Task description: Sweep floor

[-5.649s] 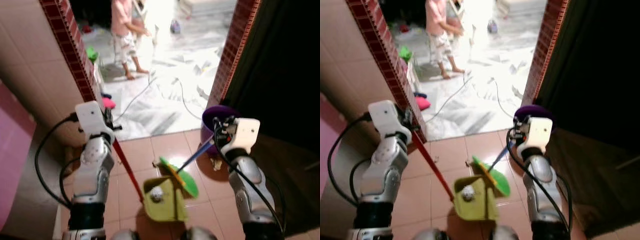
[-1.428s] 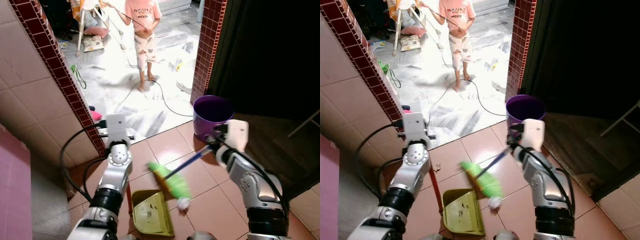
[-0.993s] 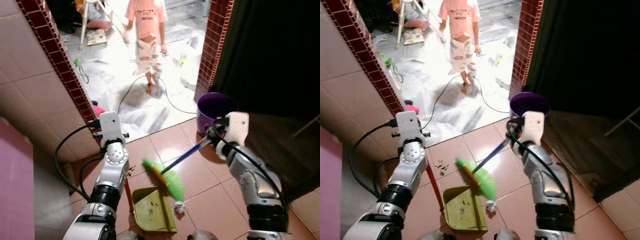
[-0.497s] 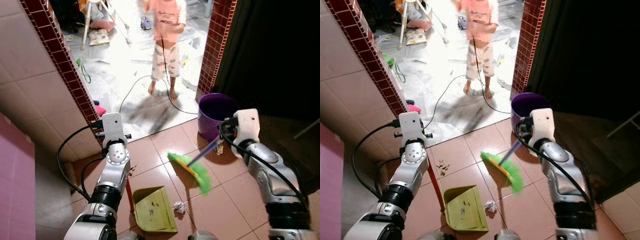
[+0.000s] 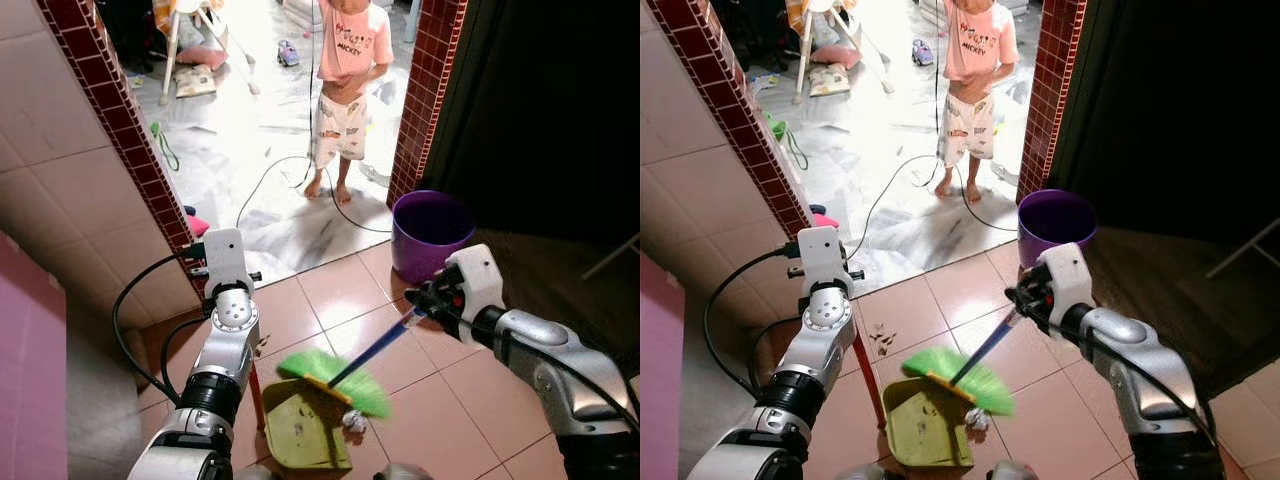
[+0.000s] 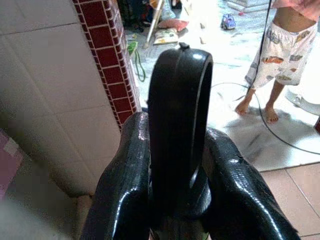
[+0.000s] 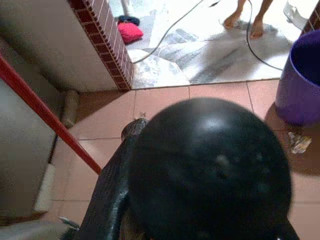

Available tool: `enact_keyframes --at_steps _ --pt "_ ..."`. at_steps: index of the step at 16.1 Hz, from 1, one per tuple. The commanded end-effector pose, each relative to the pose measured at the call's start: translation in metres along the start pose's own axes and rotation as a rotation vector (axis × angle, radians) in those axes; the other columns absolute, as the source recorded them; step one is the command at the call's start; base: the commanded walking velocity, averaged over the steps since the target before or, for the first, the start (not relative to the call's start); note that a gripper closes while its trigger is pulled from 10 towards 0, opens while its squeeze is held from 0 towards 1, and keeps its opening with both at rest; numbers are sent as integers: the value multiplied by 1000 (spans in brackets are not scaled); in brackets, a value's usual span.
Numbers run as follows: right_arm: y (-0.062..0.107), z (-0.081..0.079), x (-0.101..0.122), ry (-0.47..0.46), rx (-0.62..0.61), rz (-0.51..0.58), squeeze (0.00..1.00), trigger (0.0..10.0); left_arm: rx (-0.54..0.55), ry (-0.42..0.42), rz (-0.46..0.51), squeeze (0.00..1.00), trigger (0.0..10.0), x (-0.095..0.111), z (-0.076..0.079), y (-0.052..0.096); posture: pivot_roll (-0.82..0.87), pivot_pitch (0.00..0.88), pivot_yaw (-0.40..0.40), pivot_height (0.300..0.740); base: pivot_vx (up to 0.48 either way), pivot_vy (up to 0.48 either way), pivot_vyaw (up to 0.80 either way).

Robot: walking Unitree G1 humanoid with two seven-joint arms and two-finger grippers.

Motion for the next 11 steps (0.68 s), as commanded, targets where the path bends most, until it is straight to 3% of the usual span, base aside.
enact_keyframes --at_steps 1,5,7,10,11 --pt "-10 -28 -9 -155 176 -32 0 10000 23 -42 -96 0 10000 -20 -7 4 -185 0 81 740 0 0 0" --pt "-18 -29 12 -354 154 72 0 10000 58 31 -165 0 10000 -25 -6 5 -183 0 82 740 0 0 0" --pt "-20 -26 17 -398 124 102 0 10000 58 34 -165 0 10000 -23 -6 4 -183 0 81 740 0 0 0" --pt "-21 -11 26 -346 3 168 0 10000 72 71 -204 0 10000 -26 -6 4 -183 0 78 740 0 0 0" --pt "-18 1 31 -210 -95 200 0 10000 65 57 -200 0 10000 -27 -6 4 -185 0 77 740 0 0 0"
Point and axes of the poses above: a point about 5 cm out from each wrist's last joint towards the gripper, its own y axis pointing back from the gripper into the wrist, its own x axis along the axis of the wrist's last joint, z = x × y, the point moved 1 cm from there along -y, pointing out of the wrist towards the gripper, and after that the axes turned 15 degrees about y, right-handed, at the moved point
